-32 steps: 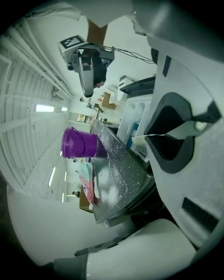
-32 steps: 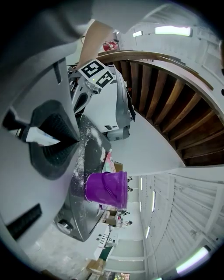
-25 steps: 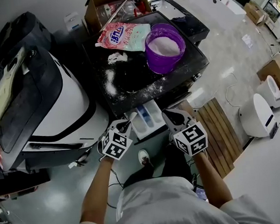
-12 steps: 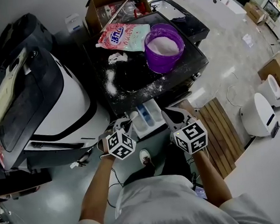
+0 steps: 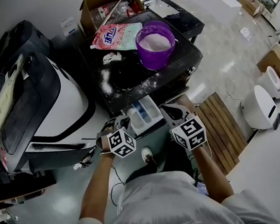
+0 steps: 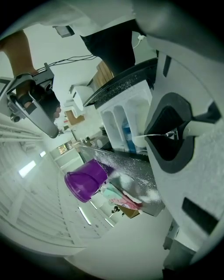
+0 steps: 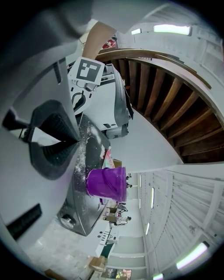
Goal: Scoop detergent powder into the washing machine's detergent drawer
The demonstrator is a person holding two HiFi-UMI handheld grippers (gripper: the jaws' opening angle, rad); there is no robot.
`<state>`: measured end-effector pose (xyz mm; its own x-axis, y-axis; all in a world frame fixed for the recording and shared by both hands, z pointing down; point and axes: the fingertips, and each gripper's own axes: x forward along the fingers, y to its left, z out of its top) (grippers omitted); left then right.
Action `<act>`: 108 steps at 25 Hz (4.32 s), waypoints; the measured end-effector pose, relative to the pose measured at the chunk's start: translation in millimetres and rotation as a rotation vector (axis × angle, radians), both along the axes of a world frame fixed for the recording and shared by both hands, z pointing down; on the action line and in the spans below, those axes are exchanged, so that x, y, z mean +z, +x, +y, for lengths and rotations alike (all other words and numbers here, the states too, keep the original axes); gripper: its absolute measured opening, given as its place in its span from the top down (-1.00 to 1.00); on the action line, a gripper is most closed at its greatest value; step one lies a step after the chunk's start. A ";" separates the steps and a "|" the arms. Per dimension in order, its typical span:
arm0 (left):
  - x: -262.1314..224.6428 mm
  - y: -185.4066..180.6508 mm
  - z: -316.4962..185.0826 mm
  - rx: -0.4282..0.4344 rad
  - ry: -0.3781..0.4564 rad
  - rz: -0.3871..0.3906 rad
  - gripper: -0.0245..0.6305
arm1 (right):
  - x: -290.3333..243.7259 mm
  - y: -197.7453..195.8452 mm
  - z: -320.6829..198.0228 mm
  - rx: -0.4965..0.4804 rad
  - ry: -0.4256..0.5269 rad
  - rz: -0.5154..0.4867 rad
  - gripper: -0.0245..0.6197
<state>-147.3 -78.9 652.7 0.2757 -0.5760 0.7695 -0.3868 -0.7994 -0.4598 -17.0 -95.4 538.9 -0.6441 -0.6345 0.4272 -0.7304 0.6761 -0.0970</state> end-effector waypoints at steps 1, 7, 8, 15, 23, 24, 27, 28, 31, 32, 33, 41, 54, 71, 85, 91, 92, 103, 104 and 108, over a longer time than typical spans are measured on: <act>-0.8 0.3 0.3 -0.002 0.000 -0.003 0.88 | -0.4 2.0 0.6 0.000 0.001 0.002 0.91; -5.0 -0.1 0.8 0.013 0.047 -0.066 0.88 | 0.9 13.8 4.8 -0.001 0.007 0.021 0.91; -5.7 -1.0 0.7 0.021 0.060 -0.085 0.88 | 1.3 14.6 5.2 0.000 0.007 0.021 0.91; -16.1 0.1 1.8 0.106 0.187 -0.229 0.88 | 1.5 16.1 8.3 -0.005 0.013 0.023 0.91; -22.2 1.4 3.6 0.195 0.354 -0.308 0.88 | 3.2 26.2 9.8 0.012 0.014 0.013 0.91; -24.1 3.1 5.1 0.212 0.379 -0.322 0.88 | 3.8 27.0 10.1 0.012 0.013 0.013 0.91; -32.4 11.1 9.3 0.265 0.446 -0.351 0.88 | 5.7 27.1 9.9 0.008 0.007 0.014 0.91; -33.4 12.4 9.7 0.269 0.454 -0.351 0.88 | 6.6 26.7 9.9 0.006 0.005 0.015 0.91; -31.0 10.1 10.7 0.266 0.453 -0.351 0.88 | 10.4 23.8 11.1 -0.001 -0.001 0.013 0.91; -30.5 8.8 10.7 0.265 0.453 -0.353 0.88 | 11.5 22.6 11.2 -0.003 -0.001 0.012 0.91; -30.4 7.7 10.3 0.264 0.453 -0.352 0.88 | 12.3 21.9 11.0 -0.005 -0.002 0.012 0.91; -27.5 4.9 7.5 0.235 0.424 -0.316 0.88 | 16.2 21.2 9.6 -0.002 -0.011 0.015 0.91; -0.6 -5.4 9.5 0.108 0.145 -0.195 0.88 | 14.9 23.6 9.3 0.015 -0.022 0.017 0.91; -114.3 2.2 -18.2 -0.392 0.100 0.482 0.88 | -76.1 37.9 -75.6 -0.111 0.127 0.006 0.91; -238.2 -34.1 -91.0 -0.691 0.341 0.884 0.88 | -167.0 12.3 -159.6 -0.302 0.322 -0.047 0.91; -296.0 -59.8 -101.6 -0.708 0.478 0.903 0.88 | -204.8 -12.9 -180.3 -0.328 0.399 -0.085 0.91; -304.5 -64.0 -102.1 -0.707 0.496 0.905 0.88 | -209.9 -18.8 -181.6 -0.334 0.408 -0.091 0.91; -376.5 -93.9 -95.6 -0.660 0.649 0.817 0.88 | -262.7 -57.2 -178.0 -0.375 0.510 -0.120 0.91; -381.4 -95.0 -93.3 -0.655 0.660 0.813 0.88 | -266.6 -59.4 -175.8 -0.377 0.520 -0.120 0.91; -398.4 -98.4 -85.4 -0.631 0.690 0.804 0.88 | -279.5 -68.3 -166.2 -0.394 0.548 -0.132 0.91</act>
<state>-245.8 -164.4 254.4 0.0566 -0.9984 -0.0080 -0.9848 -0.0545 -0.1648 -85.2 -261.7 259.4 -0.8958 -0.4443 0.0140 -0.4253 0.8658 0.2636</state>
